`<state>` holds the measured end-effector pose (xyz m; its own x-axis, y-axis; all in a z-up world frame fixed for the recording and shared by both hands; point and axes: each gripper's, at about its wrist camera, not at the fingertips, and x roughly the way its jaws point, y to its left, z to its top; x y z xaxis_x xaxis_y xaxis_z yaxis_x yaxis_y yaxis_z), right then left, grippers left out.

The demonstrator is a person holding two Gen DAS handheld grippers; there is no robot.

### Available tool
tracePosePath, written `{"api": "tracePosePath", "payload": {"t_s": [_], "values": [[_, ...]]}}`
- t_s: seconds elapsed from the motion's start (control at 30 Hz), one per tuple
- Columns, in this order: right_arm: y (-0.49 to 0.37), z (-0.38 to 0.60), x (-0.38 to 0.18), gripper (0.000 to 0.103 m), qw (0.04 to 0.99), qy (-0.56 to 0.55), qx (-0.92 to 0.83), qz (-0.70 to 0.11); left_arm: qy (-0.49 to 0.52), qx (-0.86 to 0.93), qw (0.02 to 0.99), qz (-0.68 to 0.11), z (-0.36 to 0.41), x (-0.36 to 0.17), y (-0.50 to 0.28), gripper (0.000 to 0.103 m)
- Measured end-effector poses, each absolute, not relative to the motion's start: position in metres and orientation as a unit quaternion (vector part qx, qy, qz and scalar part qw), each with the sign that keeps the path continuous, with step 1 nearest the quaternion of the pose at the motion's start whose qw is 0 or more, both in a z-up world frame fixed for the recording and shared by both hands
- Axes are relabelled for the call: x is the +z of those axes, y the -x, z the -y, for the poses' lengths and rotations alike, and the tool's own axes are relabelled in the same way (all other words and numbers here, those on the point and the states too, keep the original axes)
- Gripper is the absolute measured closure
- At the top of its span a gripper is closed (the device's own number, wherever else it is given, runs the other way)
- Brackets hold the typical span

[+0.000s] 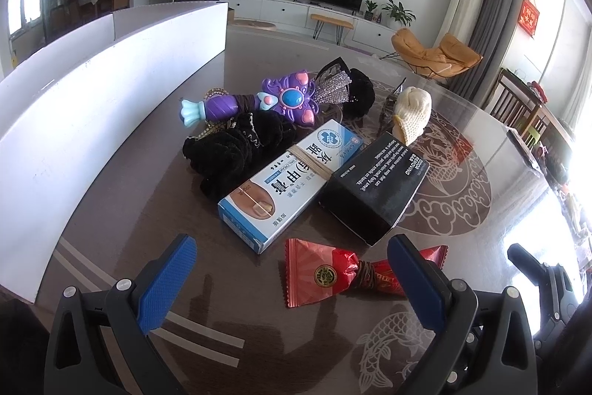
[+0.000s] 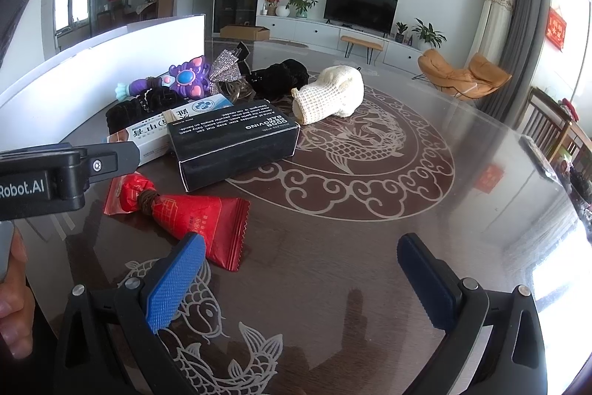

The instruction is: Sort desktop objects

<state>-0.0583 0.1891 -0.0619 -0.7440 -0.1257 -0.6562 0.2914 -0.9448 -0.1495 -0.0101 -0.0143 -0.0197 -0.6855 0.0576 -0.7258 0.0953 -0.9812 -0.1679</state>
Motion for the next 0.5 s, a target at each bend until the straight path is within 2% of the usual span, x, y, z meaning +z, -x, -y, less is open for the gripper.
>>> {"api": "tracePosePath", "payload": {"t_s": [0.5], "values": [[0.0583, -0.1891, -0.0620, 0.000, 0.112, -0.339, -0.926, -0.122, -0.397, -0.913, 0.012, -0.097, 0.0143, -0.0201, 0.0100, 0.000]]}}
